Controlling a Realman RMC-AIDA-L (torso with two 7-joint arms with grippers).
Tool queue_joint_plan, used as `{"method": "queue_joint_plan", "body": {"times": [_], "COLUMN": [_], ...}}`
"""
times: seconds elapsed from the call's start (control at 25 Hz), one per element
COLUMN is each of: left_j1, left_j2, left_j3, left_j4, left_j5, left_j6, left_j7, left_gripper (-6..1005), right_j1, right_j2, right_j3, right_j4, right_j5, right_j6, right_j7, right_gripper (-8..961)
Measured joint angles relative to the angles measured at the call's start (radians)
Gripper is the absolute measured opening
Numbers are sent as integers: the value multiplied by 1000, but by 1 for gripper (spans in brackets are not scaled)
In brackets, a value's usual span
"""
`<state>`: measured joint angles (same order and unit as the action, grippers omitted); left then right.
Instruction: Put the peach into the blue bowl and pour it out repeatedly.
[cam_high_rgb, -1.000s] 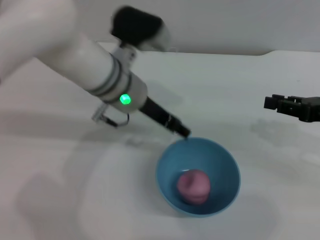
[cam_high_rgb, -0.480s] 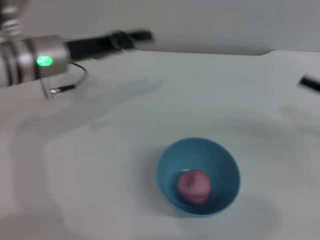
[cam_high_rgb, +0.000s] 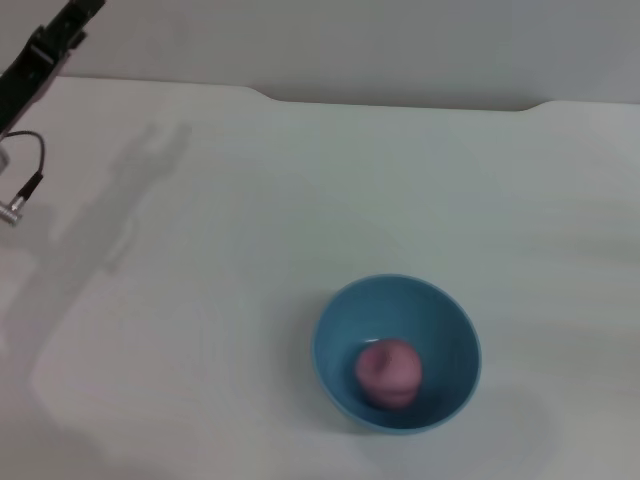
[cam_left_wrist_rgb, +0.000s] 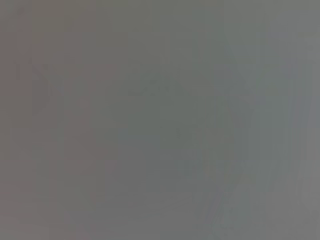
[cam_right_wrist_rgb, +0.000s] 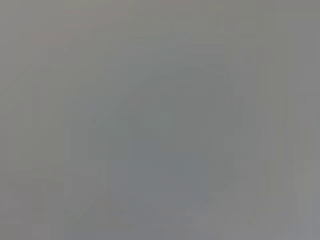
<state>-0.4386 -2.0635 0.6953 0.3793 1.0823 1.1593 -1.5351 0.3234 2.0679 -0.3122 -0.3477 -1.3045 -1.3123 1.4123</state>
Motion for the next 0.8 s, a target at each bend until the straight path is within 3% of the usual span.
{"method": "queue_joint_plan", "body": {"times": [0.04, 0.08, 0.32, 0.4, 0.52, 0.68, 0.8], "left_j1": [1, 1, -33, -45, -51, -49, -43], "left_j2": [-4, -4, -13, -14, -15, -15, -15], "left_j3": [3, 3, 13, -3, -42, -122, -164], "left_j4": [-21, -21, -163, -228, -317, -375, -392], "left_j5": [-23, -23, -50, -72, -105, -108, -105], "left_j6": [7, 7, 46, 47, 62, 97, 123], "left_j7": [175, 175, 842, 1026, 1294, 1435, 1444], "left_gripper": [697, 697, 699, 699, 699, 699, 699], "right_j1": [0, 4, 57, 70, 82, 87, 90], "right_j2": [2, 5, 11, 13, 13, 13, 12], "right_j3": [0, 0, 1, 1, 1, 2, 2], "right_j4": [23, 59, 328, 393, 433, 437, 437], "right_j5": [22, 40, 190, 231, 251, 253, 254], "right_j6": [0, 0, -59, -90, -109, -110, -105], "right_j7": [-99, -241, -1079, -1239, -1367, -1364, -1352], "right_gripper": [359, 359, 359, 359, 359, 359, 359]}}
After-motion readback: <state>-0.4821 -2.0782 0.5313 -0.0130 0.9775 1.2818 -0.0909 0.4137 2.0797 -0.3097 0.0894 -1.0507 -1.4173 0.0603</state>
